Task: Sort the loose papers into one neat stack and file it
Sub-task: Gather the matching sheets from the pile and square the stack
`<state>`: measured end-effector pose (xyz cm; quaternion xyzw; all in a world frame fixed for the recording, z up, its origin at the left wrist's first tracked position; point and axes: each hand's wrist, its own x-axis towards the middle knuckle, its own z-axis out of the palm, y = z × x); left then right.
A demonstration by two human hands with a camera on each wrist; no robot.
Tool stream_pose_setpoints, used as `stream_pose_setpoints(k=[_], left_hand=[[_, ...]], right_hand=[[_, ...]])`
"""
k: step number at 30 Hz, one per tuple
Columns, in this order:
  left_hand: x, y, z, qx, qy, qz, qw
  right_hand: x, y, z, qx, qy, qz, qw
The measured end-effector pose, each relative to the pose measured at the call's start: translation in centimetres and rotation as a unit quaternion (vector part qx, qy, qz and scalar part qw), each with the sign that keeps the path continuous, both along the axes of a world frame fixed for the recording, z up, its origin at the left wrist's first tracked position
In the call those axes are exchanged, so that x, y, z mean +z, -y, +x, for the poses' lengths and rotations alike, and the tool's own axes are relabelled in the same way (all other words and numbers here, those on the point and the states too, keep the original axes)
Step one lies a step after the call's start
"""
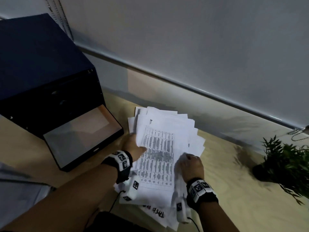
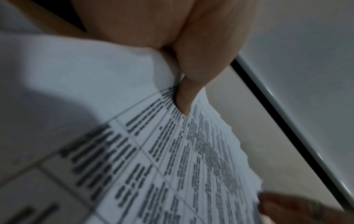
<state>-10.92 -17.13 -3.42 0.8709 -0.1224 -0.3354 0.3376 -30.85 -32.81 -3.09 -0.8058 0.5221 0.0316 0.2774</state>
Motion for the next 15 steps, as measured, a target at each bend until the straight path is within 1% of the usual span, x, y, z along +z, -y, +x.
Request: stream_pose_setpoints(k=[3,6,7,9,11,13,15], left_hand=[[0.5,-1.9,1.8,0.009,-0.003,-0.040,0.999],[1.5,-3.5,2.9,0.022,0.042,-0.056,0.997],[1.7,-3.8,3.0,0.011,0.054,-0.049,0.997],[1.8,-4.1,2.9,-0.026,0.070,-0.009,0.997],[1.6,-3.8,2.2,-0.068,0.057,0.020,0.996],[1.2,-3.1,1.5,-0.090,0.059,0.039,0.993],[0.7,-2.5,1.1,-0.086,0.055,0.037,0.994]], right_hand=[[-0.1,0.2,-0.6,-0.031,-0.008,-0.002,0.999],[0.2,-0.4,-0.1,-0.018,-0.013,-0.011,1.000],[0.2,-0.6,0.3,-0.014,-0.025,-0.017,0.999],[0.5,-1.2,1.4,-0.040,-0.049,0.002,0.998],[0.5,-1.9,2.5,-0.045,-0.056,0.021,0.997],[0.1,-2.2,3.4,-0.035,-0.033,0.033,0.998],[0.3,-2.3,3.7,-0.035,0.016,0.053,0.998]])
